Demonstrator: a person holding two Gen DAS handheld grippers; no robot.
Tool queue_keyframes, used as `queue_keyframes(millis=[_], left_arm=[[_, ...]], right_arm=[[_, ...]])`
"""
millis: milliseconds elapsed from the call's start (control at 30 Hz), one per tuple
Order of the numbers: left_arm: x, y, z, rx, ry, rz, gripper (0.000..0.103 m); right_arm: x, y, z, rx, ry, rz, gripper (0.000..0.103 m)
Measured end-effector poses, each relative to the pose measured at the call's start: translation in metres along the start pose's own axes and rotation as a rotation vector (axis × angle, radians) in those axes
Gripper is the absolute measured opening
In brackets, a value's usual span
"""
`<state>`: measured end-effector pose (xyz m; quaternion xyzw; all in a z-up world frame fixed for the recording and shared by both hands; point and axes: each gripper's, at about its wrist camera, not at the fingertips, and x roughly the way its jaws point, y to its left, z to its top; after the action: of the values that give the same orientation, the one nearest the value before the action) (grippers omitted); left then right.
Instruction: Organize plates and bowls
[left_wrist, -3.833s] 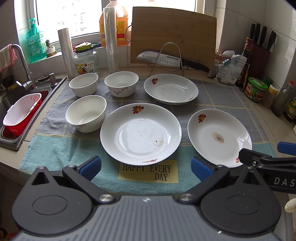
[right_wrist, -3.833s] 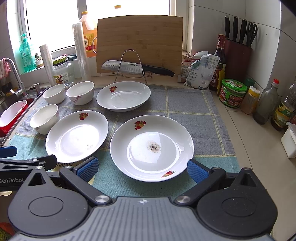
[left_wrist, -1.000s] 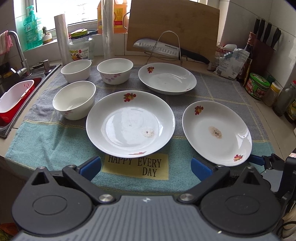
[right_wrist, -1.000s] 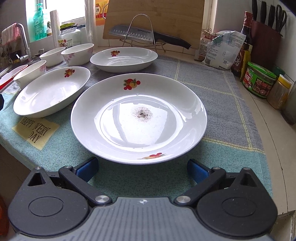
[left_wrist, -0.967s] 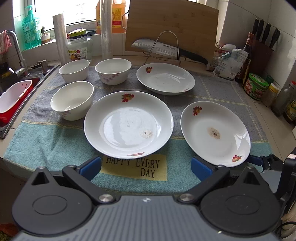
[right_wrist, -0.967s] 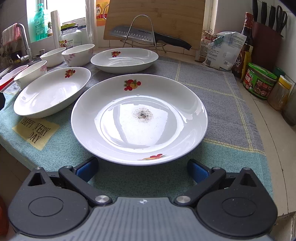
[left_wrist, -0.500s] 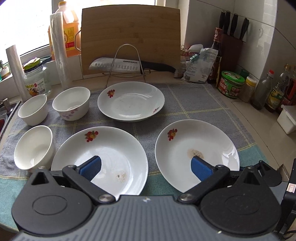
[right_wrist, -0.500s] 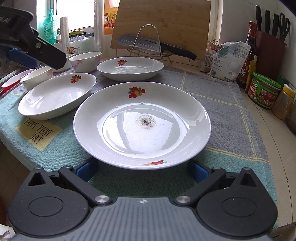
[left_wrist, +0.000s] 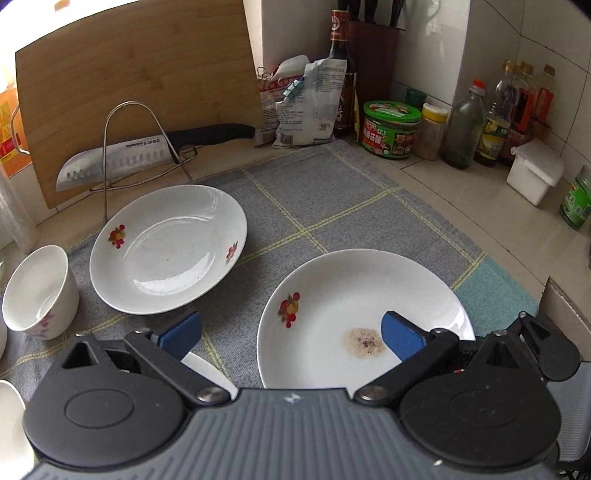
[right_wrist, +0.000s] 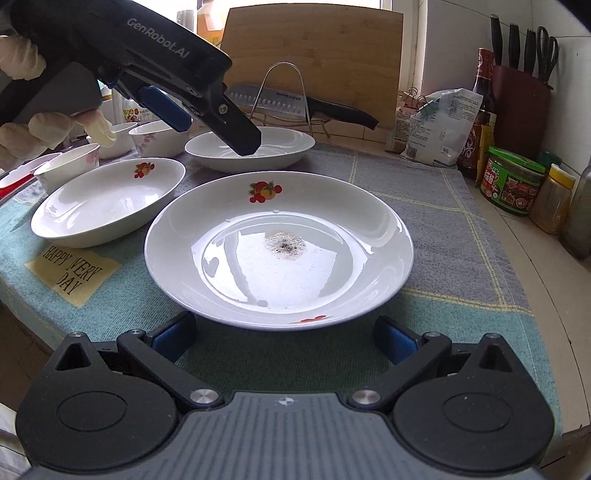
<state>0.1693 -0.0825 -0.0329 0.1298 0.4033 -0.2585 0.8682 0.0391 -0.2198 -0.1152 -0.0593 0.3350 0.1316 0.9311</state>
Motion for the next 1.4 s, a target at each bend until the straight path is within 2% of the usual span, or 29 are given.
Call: queue_keyframes(millis=[167,300,833,1067,1133,1400], left_arm=[[0.028,-0.002,0.007,0.071,0.081,-0.055,0.102],[0.046,0.001,0.012,0.088,0.127,-0.106,0.102],[0.076,0.004,0.018,0.190,0.220,-0.282,0.101],[0.082,0.004,0.018,0.212,0.264,-0.325,0.098],[0.084,0.003,0.018,0.217,0.273,-0.324,0.095],[0.091,0.003,0.023,0.214,0.287,-0.326,0.095]], right_arm=[[-0.001,0.002,-0.003,0.011,-0.017,-0.014,0.103],[-0.002,0.003,-0.005,0.017,-0.032,-0.026,0.103],[-0.001,0.011,-0.001,0.079,-0.014,-0.104,0.103],[-0.001,0.011,-0.001,0.075,-0.009,-0.101,0.103],[-0.001,0.010,-0.001,0.069,-0.007,-0.093,0.103],[0.001,0.005,0.003,0.044,0.014,-0.055,0.103]])
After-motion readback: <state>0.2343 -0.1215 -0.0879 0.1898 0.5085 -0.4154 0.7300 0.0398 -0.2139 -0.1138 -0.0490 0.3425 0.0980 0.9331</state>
